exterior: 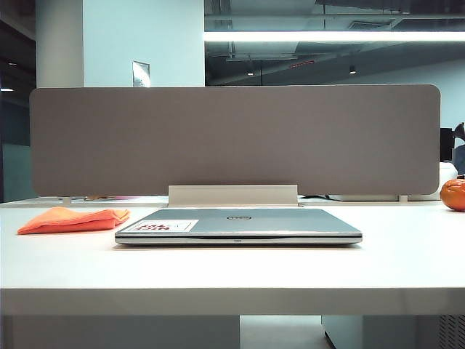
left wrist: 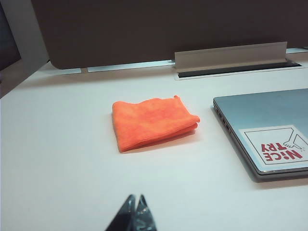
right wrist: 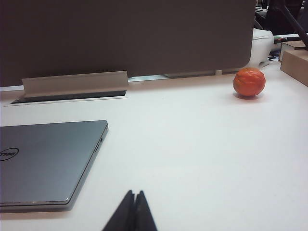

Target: Pick up the orange rag and put it over the laptop.

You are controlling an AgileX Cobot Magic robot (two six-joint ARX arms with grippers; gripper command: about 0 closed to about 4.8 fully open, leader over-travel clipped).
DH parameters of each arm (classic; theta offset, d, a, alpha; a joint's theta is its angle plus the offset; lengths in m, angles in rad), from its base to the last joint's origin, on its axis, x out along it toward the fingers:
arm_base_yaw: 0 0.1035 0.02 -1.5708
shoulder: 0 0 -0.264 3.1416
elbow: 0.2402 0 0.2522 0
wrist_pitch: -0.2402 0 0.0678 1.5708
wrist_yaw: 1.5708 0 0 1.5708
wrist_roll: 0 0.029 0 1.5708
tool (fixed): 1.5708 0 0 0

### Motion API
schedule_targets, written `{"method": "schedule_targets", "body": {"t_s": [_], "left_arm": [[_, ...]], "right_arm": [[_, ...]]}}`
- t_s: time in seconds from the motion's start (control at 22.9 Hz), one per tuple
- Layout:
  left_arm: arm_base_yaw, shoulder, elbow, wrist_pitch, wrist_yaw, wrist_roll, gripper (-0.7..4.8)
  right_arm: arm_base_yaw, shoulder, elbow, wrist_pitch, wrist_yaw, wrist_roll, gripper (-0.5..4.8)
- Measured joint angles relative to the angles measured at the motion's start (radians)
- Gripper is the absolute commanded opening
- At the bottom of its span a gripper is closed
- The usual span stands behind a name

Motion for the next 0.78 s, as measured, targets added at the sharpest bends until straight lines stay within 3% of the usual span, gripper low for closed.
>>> {"method": "schedule_targets", "body": {"t_s": [0.39,0.52,0.78], "left_arm": [[0.000,0.000,0.000,0.001,0.041,-0.003,-0.06],[0.000,-0.001,0.000,0.002,0.025,-0.067,-0.06],[0.000,-0.001,0.000,-0.001,0.006,-0.079,-0.06]], "right_arm": [[0.000,0.000,0.000,0.000,0.000,0.000,-0.05],[0.001,0.000,0.000,0.000,-0.002,0.000,-0.05],[0.001,0.000,0.000,-0.021,-0.166,0.048,-0.05]]}}
